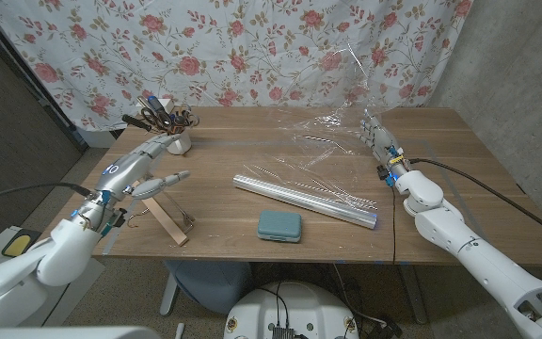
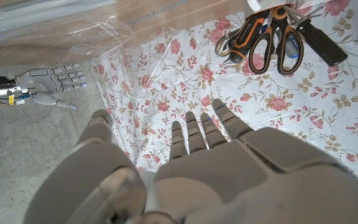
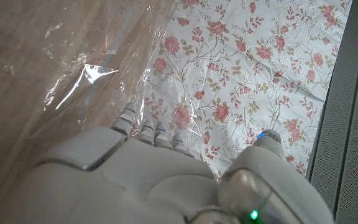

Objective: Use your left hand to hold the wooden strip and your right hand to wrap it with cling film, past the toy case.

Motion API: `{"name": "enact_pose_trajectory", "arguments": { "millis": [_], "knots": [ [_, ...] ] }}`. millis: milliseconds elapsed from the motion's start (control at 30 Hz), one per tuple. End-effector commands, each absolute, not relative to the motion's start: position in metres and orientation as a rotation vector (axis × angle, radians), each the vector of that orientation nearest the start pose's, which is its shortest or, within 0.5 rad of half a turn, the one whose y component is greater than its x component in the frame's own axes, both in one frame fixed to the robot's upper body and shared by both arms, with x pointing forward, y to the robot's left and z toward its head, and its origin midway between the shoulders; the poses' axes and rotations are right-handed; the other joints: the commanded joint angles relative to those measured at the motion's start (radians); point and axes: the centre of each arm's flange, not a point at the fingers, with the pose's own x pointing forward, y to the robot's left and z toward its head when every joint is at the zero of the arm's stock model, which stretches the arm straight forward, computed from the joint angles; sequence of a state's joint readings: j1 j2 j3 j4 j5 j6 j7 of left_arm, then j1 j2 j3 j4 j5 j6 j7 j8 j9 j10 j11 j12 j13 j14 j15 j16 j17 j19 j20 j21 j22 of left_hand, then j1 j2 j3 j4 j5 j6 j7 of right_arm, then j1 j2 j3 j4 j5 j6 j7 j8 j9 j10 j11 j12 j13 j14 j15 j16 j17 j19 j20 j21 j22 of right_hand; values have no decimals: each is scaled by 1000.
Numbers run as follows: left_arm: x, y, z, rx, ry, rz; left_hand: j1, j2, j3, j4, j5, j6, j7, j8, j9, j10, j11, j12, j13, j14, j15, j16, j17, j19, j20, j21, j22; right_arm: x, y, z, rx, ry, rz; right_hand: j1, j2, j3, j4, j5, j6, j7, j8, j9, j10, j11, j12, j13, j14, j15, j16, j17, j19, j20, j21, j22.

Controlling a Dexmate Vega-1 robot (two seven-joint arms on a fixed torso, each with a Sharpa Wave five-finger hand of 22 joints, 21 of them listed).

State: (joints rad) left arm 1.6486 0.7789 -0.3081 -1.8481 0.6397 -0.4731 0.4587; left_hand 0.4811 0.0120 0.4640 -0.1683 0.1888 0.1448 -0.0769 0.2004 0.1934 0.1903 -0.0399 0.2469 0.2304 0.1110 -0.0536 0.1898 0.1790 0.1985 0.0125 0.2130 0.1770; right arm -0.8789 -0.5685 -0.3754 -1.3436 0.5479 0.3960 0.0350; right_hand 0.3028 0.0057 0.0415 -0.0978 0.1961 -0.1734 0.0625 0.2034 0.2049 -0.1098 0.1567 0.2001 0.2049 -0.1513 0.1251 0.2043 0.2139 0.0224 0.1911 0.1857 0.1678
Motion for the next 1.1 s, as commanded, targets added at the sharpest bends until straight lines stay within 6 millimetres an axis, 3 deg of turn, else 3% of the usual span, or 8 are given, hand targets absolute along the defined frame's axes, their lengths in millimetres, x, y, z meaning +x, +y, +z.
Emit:
{"name": "enact_pose_trajectory", "arguments": {
  "millis": [33, 367, 533, 667, 800, 1100],
  "knots": [
    [425, 410, -57, 1446, -956, 297, 26, 7, 13, -5, 3, 2, -6, 3, 2, 4, -8, 6, 2, 10, -2, 3, 2, 9, -2, -2, -1, 633, -297, -26, -117, -672, 219, 0, 2, 1, -6, 1, -17, 4, 1, 0, -2, 2, 7, 0, -10, -1, 2, -1, -6, 6, 0, 3],
    [428, 410, -56, 1540, -923, 311, 47, -10, 11, -8, 2, 16, -6, 11, 4, 14, -14, 10, 4, 29, -11, 7, 1, 20, -2, -3, -1, 631, -296, -22, -135, -672, 224, 0, 2, 0, -6, 1, -16, 3, 1, 0, -1, 1, 7, 0, -10, -1, 2, -1, -6, 8, 1, 3],
    [429, 411, -57, 1577, -902, 313, 81, -7, 22, -11, 1, -42, -8, -5, 9, 16, -13, 8, 6, 32, -11, 5, 1, 22, -1, -6, -1, 631, -295, -22, -129, -665, 221, 0, 2, 0, -6, 1, -17, 3, 1, 0, -2, 1, 7, 0, -9, -1, 3, -1, -6, 7, 1, 3],
    [431, 414, -59, 1648, -885, 348, 88, -8, 23, -11, 0, -42, -7, -3, 10, 21, -16, 10, 7, 35, -10, 6, 1, 21, 0, -7, 0, 631, -293, -22, -131, -667, 227, 0, 3, 0, -7, 1, -17, 2, 1, 0, -2, 1, 7, 0, -10, -1, 3, -1, -6, 7, 1, 3],
    [432, 413, -61, 1687, -891, 378, 94, -30, 12, -3, -5, -17, 1, 14, 14, 62, -22, 25, 11, 84, -12, 20, 2, 51, 4, 0, 0, 632, -292, -22, -134, -660, 230, 1, 3, 0, -7, 1, -16, 3, 1, 0, -3, 0, 7, 0, -10, -1, 3, -2, -6, 7, 1, 3],
    [434, 422, -60, 1685, -859, 370, 89, -44, 2, 3, -6, -13, 0, 16, 16, 52, -17, 19, 14, 73, -12, 11, 3, 52, 4, -4, 0, 631, -292, -22, -133, -666, 230, 1, 3, 0, -7, 1, -16, 3, 1, 0, -2, -1, 7, 0, -10, -1, 3, -2, -6, 7, 1, 3]
  ]
}}
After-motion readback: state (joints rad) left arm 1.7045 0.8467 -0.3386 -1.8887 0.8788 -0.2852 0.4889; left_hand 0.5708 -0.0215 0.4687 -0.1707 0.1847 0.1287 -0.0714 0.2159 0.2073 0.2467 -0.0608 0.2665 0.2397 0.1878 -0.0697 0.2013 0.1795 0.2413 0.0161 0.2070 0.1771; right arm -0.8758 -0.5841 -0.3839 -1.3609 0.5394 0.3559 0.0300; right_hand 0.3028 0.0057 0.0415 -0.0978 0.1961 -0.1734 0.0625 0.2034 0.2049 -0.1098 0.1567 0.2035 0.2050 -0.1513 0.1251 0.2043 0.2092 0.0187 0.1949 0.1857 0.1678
